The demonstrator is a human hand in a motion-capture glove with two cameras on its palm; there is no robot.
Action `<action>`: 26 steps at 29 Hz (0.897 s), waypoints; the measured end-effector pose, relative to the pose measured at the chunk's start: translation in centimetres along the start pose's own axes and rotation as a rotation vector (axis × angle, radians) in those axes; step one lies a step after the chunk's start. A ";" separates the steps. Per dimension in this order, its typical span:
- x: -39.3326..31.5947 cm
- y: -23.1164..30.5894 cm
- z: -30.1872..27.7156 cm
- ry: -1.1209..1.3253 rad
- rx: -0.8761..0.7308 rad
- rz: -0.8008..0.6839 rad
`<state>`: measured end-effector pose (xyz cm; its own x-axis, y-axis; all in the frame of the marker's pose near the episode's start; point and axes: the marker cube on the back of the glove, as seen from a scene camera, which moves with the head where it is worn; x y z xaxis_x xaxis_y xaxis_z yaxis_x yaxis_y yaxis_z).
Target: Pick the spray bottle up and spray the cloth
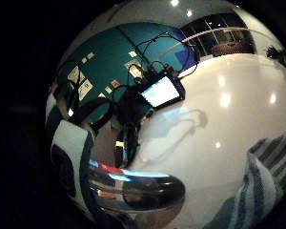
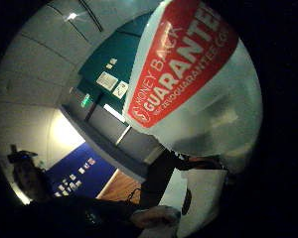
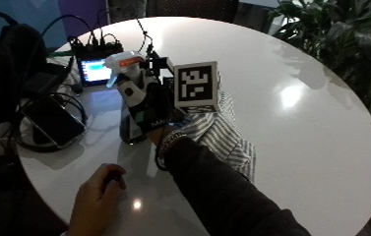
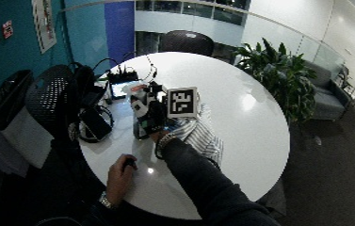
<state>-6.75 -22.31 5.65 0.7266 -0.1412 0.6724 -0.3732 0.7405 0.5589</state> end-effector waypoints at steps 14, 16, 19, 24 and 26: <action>1.1 1.7 1.6 -0.014 -0.081 0.142; 1.0 1.8 1.8 -0.012 -0.113 0.155; 0.8 2.0 1.9 0.004 -0.176 0.166; 0.0 2.6 1.4 0.079 -0.239 0.186; -0.2 2.8 0.4 0.134 -0.234 0.180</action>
<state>-8.11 -20.48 7.26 0.7362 0.0822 0.6717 -0.3713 0.8789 0.2994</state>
